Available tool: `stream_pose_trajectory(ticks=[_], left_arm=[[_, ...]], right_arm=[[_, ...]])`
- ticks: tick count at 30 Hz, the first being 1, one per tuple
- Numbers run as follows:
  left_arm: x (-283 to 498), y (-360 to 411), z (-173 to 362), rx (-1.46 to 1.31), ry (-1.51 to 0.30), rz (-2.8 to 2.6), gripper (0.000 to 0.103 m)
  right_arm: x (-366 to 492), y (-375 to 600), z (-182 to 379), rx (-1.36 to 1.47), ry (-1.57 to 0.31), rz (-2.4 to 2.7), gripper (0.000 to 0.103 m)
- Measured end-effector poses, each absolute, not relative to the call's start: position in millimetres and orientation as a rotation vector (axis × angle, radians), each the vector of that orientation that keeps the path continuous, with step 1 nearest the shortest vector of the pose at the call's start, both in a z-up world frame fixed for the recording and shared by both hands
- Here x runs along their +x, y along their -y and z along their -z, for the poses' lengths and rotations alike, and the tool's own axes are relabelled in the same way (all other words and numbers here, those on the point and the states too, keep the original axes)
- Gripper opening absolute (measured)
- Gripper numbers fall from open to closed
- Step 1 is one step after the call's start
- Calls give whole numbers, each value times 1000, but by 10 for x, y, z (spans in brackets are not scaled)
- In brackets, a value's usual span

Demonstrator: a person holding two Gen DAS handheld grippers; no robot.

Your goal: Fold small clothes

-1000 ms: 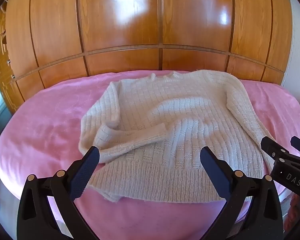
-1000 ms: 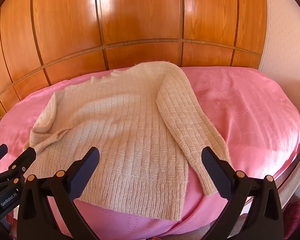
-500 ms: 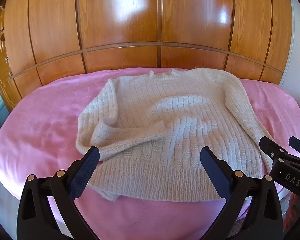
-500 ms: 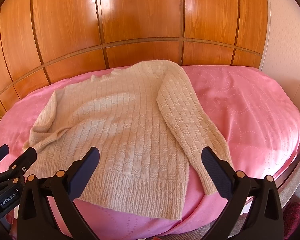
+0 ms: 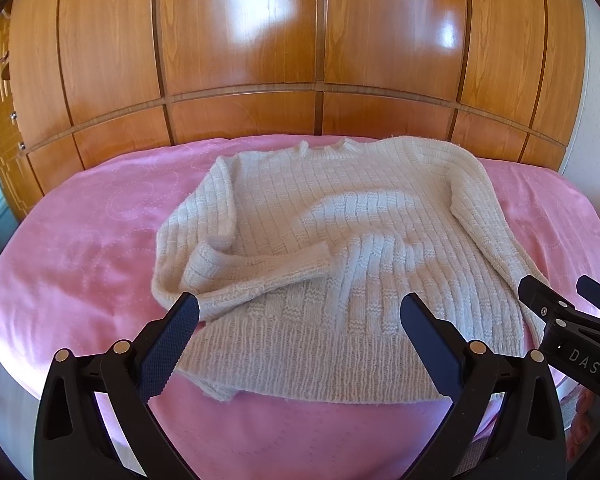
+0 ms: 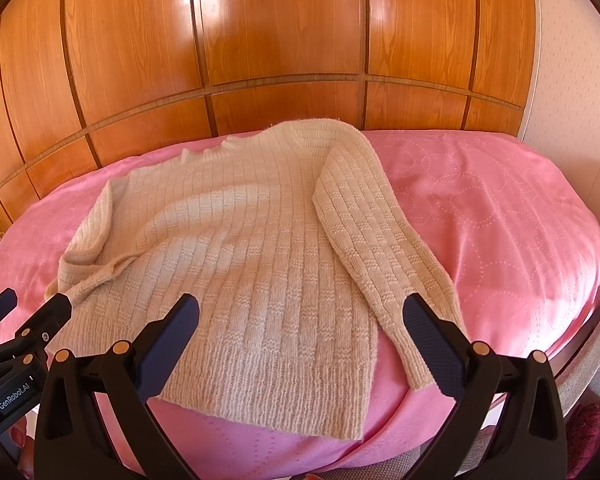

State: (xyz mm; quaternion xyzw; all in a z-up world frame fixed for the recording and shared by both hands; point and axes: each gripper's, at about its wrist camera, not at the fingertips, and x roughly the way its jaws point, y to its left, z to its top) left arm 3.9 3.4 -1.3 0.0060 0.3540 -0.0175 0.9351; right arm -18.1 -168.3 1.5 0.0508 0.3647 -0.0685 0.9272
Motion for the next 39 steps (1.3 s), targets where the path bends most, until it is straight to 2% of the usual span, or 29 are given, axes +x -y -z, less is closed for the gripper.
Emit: stream_pose_trajectory(ticks=[31, 35, 39], left_arm=[[76, -22, 109, -21, -760, 105, 100], [109, -48, 175, -78, -787, 206, 100], [185, -190, 351, -251, -826, 376, 100]], right_arm=[[-147, 1692, 65, 101, -770, 148, 101], [-120, 1723, 116, 99, -784, 157, 101], [-70, 1755, 185, 96, -780, 149, 101]])
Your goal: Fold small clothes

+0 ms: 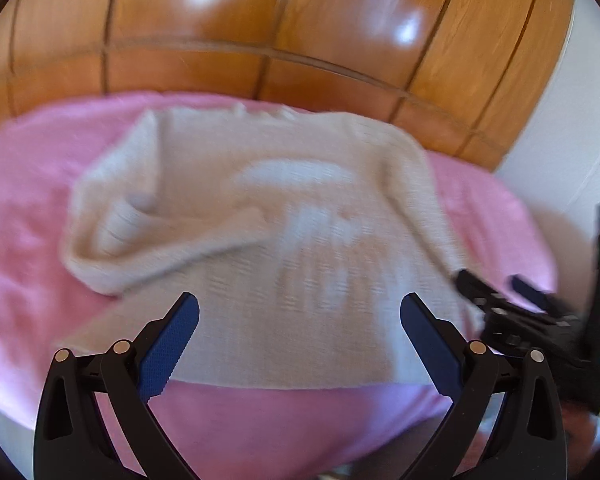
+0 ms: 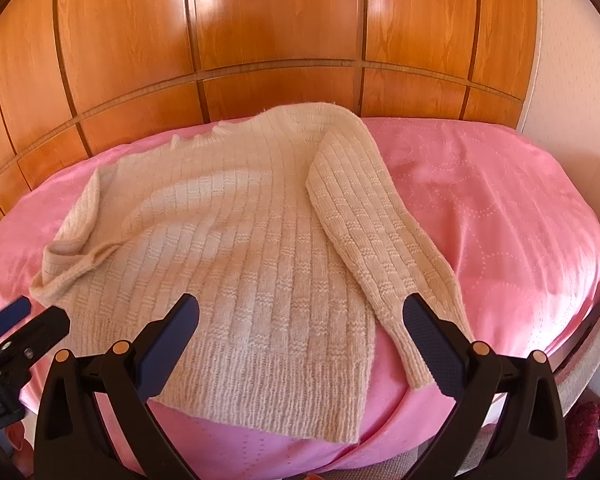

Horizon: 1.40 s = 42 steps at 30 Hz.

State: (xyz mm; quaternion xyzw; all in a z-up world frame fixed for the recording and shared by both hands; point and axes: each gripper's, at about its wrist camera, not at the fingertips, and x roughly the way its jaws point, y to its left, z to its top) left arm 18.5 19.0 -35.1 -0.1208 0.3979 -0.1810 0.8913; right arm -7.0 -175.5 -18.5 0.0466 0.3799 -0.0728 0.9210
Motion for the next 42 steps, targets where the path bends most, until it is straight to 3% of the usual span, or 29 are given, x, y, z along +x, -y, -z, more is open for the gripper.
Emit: stream_pose_trajectory(ticks=[5, 16, 19, 21, 24, 30, 31, 33, 36, 37, 38, 40, 41, 42], left_arm=[[312, -443, 655, -459, -869, 429, 100], [506, -510, 698, -154, -777, 221, 99], [552, -507, 725, -85, -766, 201, 87], [646, -456, 763, 2, -779, 154, 70], [693, -475, 761, 53, -767, 112, 60], [484, -515, 677, 114, -683, 111, 60], [461, -496, 675, 133, -667, 114, 61], [433, -400, 676, 231, -629, 105, 75], [495, -312, 678, 294, -607, 123, 74], [541, -285, 685, 303, -609, 142, 72], [588, -250, 701, 319, -619, 150, 62], [684, -228, 749, 325, -661, 165, 37], [743, -254, 759, 298, -693, 185, 17], [771, -290, 748, 265, -712, 196, 8]], right_arm=[[97, 1786, 368, 105, -785, 86, 101], [946, 1764, 703, -40, -777, 149, 101], [1213, 1825, 828, -40, -770, 191, 101], [1339, 1841, 904, -48, -779, 216, 101], [1469, 1900, 1034, -30, -825, 217, 101], [1423, 1916, 1083, -29, -811, 214, 101], [1414, 1908, 1084, -26, -810, 213, 101], [1399, 1902, 1082, -28, -806, 217, 101], [1399, 1853, 1080, -42, -807, 228, 101], [1396, 1848, 1080, -45, -806, 230, 101], [1403, 1845, 1080, -45, -807, 229, 101], [1404, 1839, 1083, -41, -808, 228, 101], [1402, 1836, 1083, -39, -807, 226, 101], [1404, 1839, 1082, -38, -806, 226, 101]])
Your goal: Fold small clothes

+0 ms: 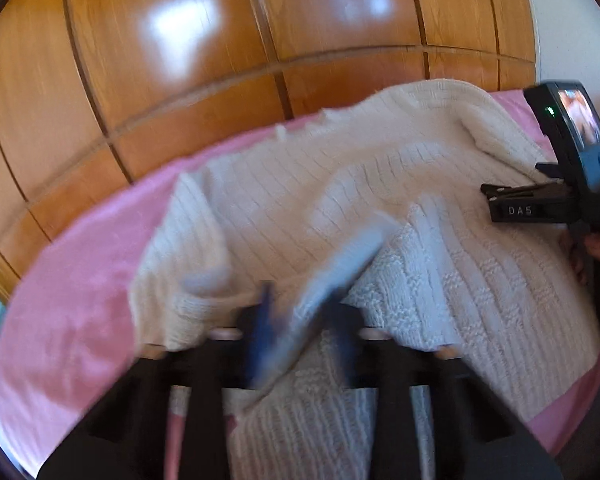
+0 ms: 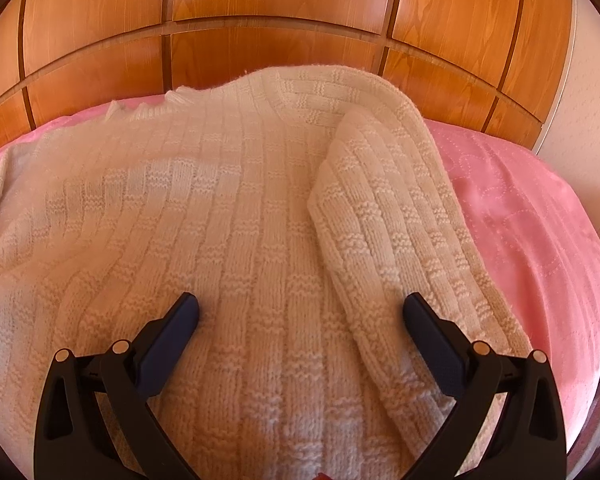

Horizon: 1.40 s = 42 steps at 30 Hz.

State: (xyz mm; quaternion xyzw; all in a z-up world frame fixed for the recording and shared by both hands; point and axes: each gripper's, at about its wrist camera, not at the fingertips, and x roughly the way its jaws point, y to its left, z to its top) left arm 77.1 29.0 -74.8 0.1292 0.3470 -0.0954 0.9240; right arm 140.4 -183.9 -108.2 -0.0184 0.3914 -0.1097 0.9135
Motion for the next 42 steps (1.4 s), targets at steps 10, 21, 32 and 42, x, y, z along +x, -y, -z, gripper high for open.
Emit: stream_pose_trajectory(ticks=[10, 21, 32, 42], left_arm=[[1045, -1489, 139, -55, -660, 56, 6], [1325, -2955, 97, -134, -538, -314, 6], [1359, -4027, 352, -276, -433, -705, 44], [1225, -3324, 729, -427, -555, -449, 83]], right_arm=[[1401, 1846, 1076, -38, -805, 226, 101], [1403, 1853, 1069, -38, -804, 226, 101], [1411, 1841, 1079, -38, -803, 227, 101], [1400, 1840, 1075, -48, -802, 235, 101]])
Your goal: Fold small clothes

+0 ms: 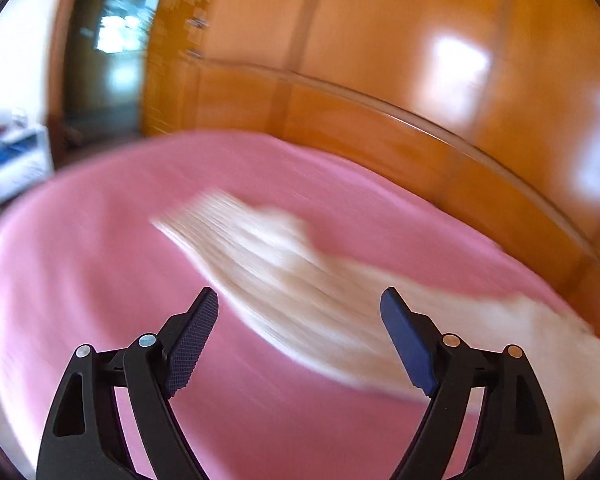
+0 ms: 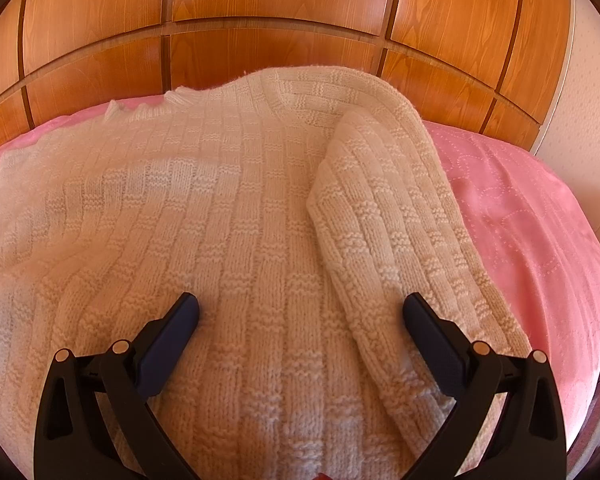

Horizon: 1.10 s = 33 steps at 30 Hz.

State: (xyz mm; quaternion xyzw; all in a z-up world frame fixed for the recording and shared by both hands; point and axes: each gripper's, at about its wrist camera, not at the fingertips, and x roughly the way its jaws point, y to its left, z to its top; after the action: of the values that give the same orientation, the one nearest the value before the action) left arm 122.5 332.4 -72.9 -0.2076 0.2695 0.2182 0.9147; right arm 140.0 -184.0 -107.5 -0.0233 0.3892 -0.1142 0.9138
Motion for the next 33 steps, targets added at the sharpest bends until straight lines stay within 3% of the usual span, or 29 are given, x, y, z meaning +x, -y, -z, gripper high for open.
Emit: stream_pose_trajectory(ticks=[7, 13, 18, 33], left_arm=[[1339, -1927, 777, -409, -660, -19, 86], [1372, -925, 859, -106, -715, 140, 87], [1547, -704, 1096, 12, -836, 99, 87], [1422, -960, 1165, -93, -824, 26, 89]], right_arm=[[1404, 1846, 1084, -54, -806, 241, 101], [1419, 1817, 1088, -52, -808, 241, 101], [1420, 1934, 1092, 19, -829, 181, 101], [696, 2542, 518, 33, -688, 103, 101]])
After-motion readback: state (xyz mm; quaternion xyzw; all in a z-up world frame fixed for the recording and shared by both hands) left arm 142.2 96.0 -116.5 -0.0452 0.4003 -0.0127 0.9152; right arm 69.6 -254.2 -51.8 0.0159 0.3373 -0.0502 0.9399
